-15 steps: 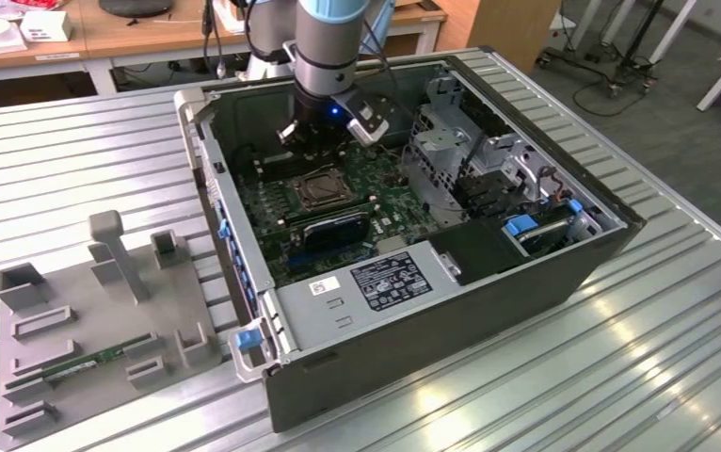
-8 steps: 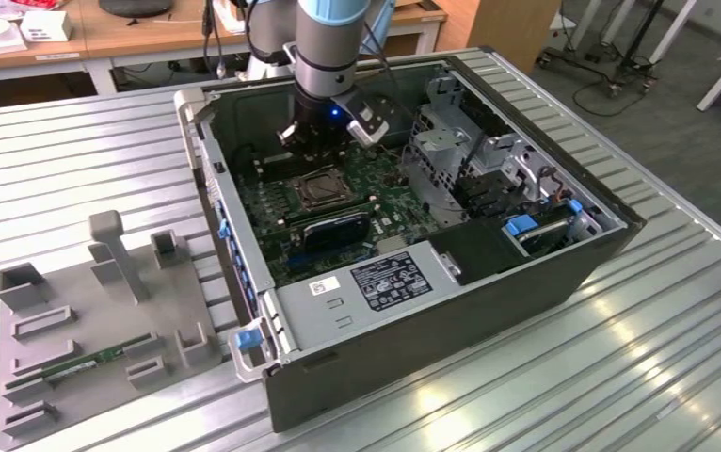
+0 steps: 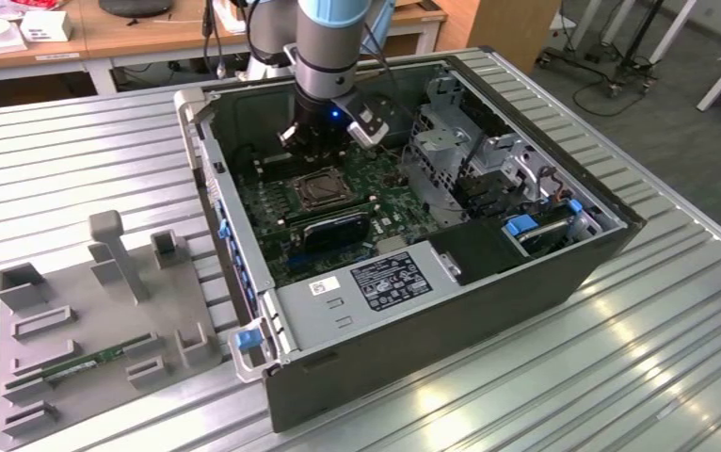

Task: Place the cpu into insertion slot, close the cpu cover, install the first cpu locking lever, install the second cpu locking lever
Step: 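Install the first cpu locking lever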

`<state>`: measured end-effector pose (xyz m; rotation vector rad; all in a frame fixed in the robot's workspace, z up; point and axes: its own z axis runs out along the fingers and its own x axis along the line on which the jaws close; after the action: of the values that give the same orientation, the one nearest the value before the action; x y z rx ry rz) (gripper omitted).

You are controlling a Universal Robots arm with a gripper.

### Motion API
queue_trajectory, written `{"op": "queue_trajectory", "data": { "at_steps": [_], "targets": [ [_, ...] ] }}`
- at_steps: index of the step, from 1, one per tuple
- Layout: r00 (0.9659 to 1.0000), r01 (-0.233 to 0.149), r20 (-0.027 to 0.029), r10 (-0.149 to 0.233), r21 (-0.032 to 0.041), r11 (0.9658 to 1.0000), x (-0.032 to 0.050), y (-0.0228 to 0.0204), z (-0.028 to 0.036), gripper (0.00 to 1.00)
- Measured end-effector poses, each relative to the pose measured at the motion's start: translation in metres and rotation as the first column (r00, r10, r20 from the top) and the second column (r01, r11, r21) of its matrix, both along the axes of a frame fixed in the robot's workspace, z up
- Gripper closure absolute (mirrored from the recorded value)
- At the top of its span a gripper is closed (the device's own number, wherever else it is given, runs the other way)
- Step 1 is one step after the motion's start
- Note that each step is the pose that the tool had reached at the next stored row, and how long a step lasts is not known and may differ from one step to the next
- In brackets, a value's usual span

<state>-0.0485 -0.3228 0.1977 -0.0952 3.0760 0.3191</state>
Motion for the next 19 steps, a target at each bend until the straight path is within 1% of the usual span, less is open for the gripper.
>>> {"op": "queue_trajectory", "data": {
  "at_steps": [19],
  "targets": [
    [1.0000, 0.000, 0.0000, 0.000, -0.0028, 1.0000, 0.0014, -0.0010, -0.0019, 0.89]
  ]
}}
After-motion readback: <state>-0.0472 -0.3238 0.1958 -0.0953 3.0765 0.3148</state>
